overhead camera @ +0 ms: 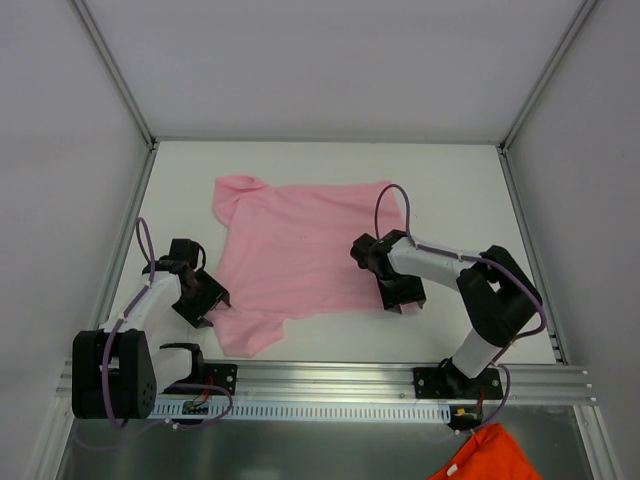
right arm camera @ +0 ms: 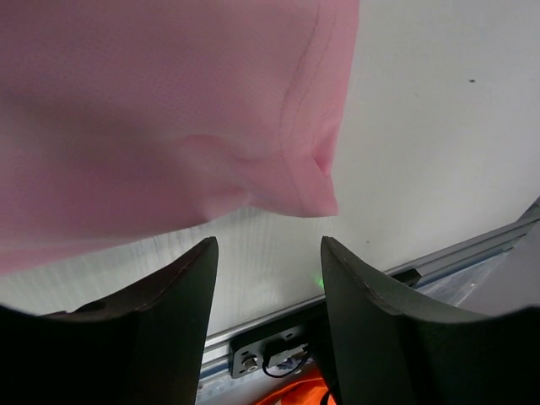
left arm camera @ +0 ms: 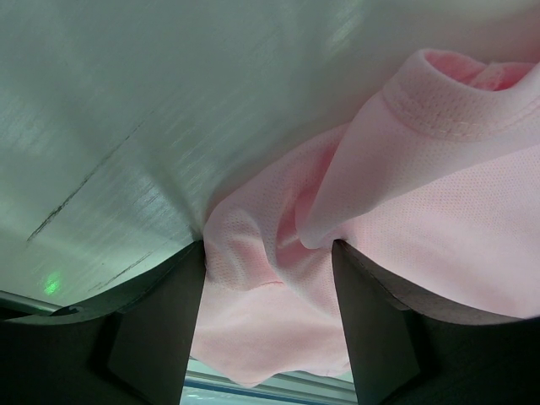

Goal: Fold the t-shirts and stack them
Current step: Grap the side of the flattened tshirt closest away from the robot with both arms

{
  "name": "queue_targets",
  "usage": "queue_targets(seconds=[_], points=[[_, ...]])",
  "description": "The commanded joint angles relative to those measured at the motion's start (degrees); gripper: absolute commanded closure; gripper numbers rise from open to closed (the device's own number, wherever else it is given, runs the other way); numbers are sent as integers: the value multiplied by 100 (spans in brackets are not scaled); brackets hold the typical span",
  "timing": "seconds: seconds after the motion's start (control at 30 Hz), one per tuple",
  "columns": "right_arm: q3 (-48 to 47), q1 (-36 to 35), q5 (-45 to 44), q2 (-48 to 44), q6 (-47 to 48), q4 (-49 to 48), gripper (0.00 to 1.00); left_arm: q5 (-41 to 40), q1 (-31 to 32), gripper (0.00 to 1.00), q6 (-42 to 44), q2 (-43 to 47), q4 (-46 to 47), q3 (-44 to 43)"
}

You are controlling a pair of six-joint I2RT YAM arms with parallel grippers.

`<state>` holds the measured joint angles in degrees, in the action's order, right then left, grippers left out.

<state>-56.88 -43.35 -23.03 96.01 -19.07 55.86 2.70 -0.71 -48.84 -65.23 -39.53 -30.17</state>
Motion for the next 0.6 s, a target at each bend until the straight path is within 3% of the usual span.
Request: queue_targets(seconds=[0.0, 0.27, 0.57], points=[[184, 282, 287, -352, -439, -520, 44, -208, 36, 39, 23, 81, 139, -120], [828, 1591, 791, -1689, -826, -1103, 46, -217, 36, 39, 138, 90, 42, -129], [959, 1874, 966, -1796, -817, -1165, 46, -208, 36, 39, 208, 19, 15, -217]])
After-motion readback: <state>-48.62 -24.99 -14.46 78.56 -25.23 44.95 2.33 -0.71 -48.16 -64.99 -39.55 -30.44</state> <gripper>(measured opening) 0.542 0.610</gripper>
